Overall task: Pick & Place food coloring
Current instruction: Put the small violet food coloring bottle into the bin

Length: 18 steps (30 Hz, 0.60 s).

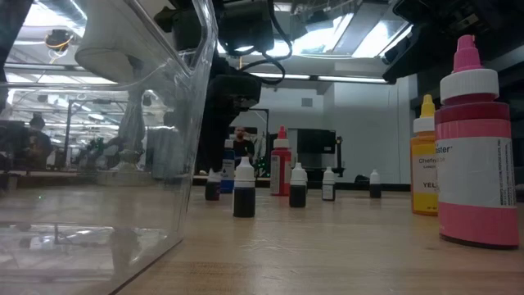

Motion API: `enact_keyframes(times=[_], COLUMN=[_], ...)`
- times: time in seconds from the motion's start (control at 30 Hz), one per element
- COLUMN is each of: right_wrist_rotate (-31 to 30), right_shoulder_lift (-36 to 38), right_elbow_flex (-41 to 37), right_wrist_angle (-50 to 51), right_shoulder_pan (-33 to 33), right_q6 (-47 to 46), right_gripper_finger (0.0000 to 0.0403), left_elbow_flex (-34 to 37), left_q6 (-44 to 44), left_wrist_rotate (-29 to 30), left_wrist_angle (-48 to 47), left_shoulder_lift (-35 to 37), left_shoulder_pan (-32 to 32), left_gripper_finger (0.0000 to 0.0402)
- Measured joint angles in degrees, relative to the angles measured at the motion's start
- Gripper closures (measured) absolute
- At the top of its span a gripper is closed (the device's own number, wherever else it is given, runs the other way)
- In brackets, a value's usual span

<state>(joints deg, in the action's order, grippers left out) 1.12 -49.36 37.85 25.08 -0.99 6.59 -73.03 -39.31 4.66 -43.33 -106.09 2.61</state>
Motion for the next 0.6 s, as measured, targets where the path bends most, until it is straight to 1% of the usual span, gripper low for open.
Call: enact_keyframes(times=[0.17,0.33,0.47,0.6], right_wrist_rotate=[0.0,0.0,0.0,-0.1], right_shoulder_lift=[0.0,0.0,0.0,0.0], right_elbow_flex=[0.0,0.0,0.0,0.0], right_wrist_angle=[0.0,0.0,0.0,0.0], right_shoulder_pan=[0.0,0.0,0.0,0.0], right_q6=[-0.1,-0.1,-0.1,-0.2], right_gripper_finger=[0.0379,0.0379,0.0379,0.0379], left_elbow_flex=[0.0,0.0,0.0,0.0], left_q6=[0.0,0.0,0.1,2.8], left_wrist_rotate=[0.0,0.3,2.9,2.3], left_wrist_angle=[-0.3,-0.2,-0.6,-1.3], left_shoulder_lift=[2.4,7.9,12.2,13.6], left_shoulder_pan=[0.0,0.5,1.4,0.6], left_gripper_finger=[0.0372,0.0398,0.0399,0.0397])
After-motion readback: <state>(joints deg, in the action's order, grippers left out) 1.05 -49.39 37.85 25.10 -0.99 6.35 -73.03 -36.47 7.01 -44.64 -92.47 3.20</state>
